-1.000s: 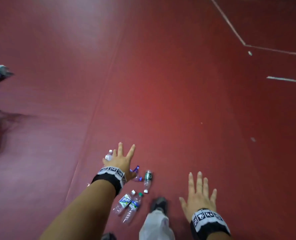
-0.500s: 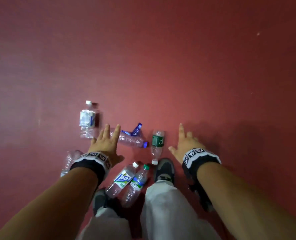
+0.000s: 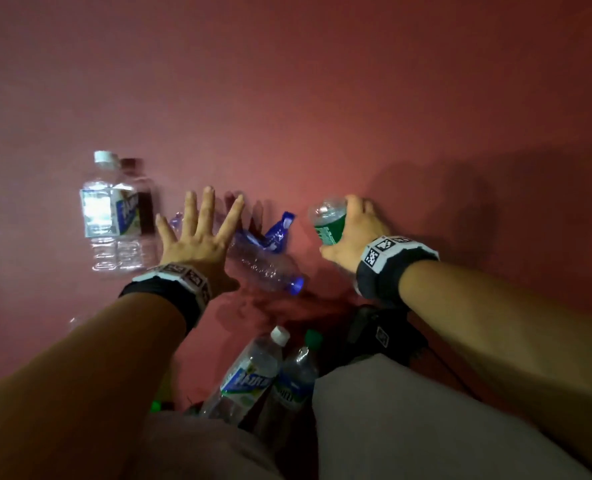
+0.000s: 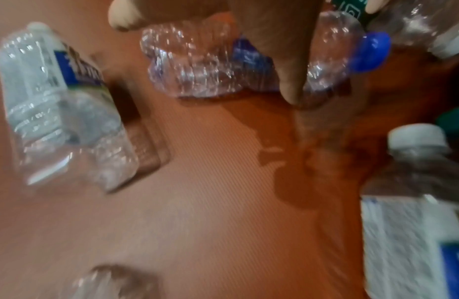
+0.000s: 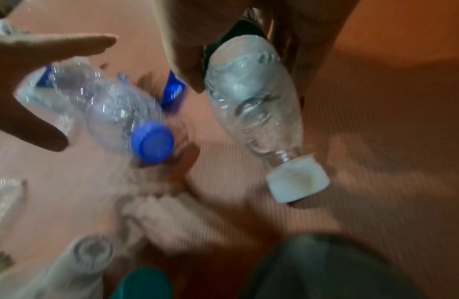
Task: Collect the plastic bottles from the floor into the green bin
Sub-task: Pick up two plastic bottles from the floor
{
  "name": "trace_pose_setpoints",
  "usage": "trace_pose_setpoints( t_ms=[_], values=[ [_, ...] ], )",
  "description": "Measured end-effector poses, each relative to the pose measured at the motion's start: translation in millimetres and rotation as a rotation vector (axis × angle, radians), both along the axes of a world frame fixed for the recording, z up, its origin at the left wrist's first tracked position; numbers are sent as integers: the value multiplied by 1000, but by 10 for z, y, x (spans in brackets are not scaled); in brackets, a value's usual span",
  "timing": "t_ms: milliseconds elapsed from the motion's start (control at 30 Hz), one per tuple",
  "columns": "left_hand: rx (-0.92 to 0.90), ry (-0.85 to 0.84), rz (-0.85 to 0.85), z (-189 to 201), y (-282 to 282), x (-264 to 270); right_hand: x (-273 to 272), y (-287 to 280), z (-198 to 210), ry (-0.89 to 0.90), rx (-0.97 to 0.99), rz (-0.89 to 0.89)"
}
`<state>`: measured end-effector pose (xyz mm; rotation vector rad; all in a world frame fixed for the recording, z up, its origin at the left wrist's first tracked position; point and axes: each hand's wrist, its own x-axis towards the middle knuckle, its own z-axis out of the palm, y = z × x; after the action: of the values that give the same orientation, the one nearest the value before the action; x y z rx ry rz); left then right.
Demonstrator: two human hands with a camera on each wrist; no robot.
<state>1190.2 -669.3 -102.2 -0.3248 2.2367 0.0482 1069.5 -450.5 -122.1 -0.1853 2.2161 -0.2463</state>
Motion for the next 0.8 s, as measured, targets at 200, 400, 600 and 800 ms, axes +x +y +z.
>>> trace_pose_setpoints(
  t_ms=[200, 400, 600, 800],
  values=[
    [68, -55, -347, -168, 260, -266, -522, 249, 125, 184, 56, 310],
    [95, -51, -78, -6, 402, -206, -365, 772, 395, 102, 178, 294],
    [114, -179, -16, 1264, 553, 351, 588, 1247, 1514, -144, 180, 63],
    [89, -83, -176, 3440, 754, 91, 1397, 1676, 3764, -121, 210, -183]
  ],
)
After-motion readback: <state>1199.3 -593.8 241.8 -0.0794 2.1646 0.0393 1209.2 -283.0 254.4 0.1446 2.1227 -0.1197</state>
